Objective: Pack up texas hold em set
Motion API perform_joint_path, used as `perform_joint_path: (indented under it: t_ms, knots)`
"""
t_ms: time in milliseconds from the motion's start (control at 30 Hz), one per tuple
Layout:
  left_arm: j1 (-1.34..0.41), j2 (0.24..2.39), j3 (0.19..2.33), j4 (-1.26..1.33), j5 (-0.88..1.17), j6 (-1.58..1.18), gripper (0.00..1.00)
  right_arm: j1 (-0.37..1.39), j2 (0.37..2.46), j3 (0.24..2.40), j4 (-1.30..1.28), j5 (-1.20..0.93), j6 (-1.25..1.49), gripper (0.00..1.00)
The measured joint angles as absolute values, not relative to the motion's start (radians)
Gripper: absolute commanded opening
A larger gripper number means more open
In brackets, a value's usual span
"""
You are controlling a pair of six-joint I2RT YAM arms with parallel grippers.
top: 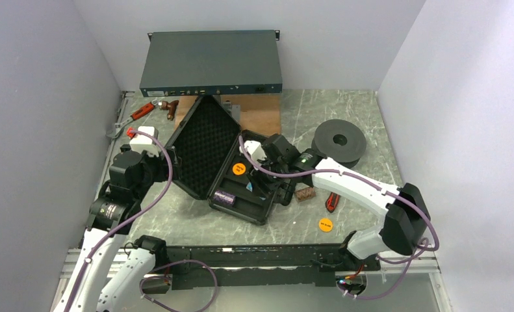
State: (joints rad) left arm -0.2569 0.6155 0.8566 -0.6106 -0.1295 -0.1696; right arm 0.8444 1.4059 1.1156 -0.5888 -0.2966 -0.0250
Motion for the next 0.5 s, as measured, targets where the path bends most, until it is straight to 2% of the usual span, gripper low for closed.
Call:
perform_joint_path:
  t_ms: [500]
  knots:
    - [-0.266,0.611,0.857,-0.611,-0.145,-0.170,0.99,0.957,1.589,1.177,-0.569,-0.260,-0.023,0.00]
